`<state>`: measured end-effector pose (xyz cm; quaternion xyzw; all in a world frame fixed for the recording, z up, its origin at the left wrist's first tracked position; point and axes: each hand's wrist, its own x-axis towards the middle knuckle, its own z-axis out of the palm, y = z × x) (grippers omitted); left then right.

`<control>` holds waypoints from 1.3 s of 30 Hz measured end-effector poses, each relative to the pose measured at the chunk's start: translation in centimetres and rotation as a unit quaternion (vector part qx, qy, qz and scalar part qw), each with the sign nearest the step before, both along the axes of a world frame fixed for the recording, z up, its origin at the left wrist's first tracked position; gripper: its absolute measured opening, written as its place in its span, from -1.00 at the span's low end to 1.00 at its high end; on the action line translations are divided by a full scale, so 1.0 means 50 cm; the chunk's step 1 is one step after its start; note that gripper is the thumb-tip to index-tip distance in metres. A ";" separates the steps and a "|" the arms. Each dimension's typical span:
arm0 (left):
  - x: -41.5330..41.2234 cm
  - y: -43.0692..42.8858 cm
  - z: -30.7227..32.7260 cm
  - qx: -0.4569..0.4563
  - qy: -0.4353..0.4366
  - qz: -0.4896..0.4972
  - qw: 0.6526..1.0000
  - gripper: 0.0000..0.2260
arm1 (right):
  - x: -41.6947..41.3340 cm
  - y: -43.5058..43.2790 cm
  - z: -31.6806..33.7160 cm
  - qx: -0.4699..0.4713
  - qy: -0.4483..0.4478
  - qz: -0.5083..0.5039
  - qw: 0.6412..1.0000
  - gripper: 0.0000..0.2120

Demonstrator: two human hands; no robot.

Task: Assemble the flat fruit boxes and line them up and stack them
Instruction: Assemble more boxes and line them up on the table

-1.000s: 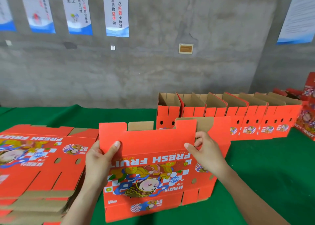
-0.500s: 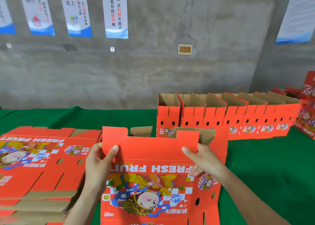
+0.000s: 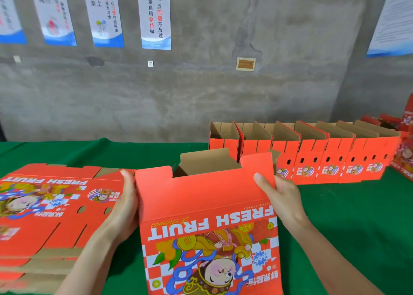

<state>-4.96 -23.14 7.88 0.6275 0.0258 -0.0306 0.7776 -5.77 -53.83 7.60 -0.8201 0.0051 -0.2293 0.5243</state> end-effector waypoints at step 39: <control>-0.095 -0.069 -0.070 0.151 -0.064 0.140 0.977 -0.54 | -0.131 -0.031 -0.078 0.060 -0.001 -0.070 0.996 -0.81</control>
